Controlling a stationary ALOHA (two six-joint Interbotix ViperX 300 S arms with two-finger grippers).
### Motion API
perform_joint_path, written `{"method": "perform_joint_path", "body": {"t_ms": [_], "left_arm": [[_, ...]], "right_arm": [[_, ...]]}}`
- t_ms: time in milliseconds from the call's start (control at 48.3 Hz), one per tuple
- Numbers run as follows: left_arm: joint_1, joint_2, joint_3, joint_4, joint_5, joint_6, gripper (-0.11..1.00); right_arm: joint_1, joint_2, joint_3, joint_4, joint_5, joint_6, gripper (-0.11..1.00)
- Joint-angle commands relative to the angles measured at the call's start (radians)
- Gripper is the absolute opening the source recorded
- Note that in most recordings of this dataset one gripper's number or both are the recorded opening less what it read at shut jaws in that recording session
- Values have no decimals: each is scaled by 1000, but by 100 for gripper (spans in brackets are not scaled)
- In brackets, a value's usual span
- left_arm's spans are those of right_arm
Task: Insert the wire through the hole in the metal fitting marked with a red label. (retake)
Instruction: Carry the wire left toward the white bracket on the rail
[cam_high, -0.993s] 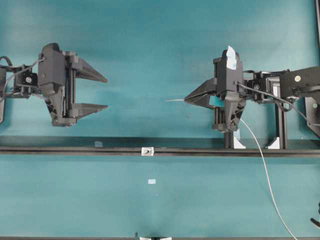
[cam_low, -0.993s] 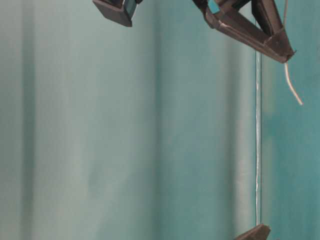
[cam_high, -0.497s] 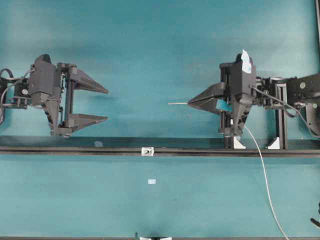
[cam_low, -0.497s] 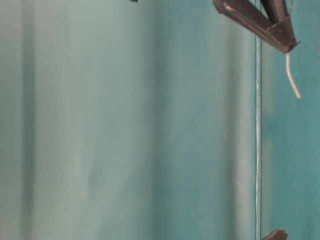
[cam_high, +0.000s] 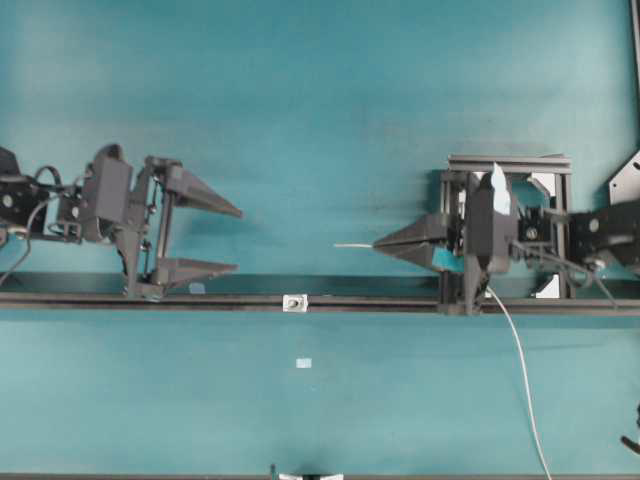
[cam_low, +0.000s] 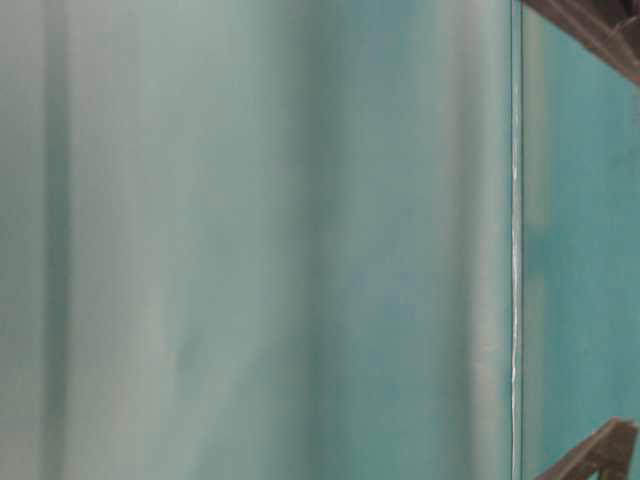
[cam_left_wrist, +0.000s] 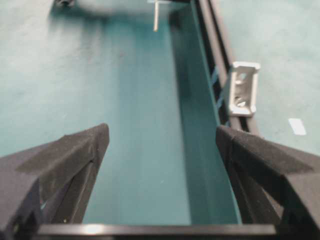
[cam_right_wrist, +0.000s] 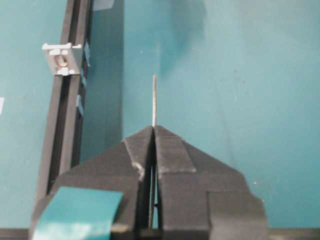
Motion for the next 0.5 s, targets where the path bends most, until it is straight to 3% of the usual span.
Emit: {"method": "perform_joint_path", "body": {"t_ms": [0,124,331,476], "left_arm": [[-15,18,-35,-3,-34,0,63],[-29,44,-63,-3,-46,0,63],[-63,71,-81,-3,-48,0,63],[-74,87,-92,-3,-48,0,63]], "right_arm": [[61,11,-14,94,-52,-37,2],[124,38,-25,169,-89,-69,2],[189,75,-40,178,-144,-69,2],[193,104,-57,179,-152,-69,2]]}}
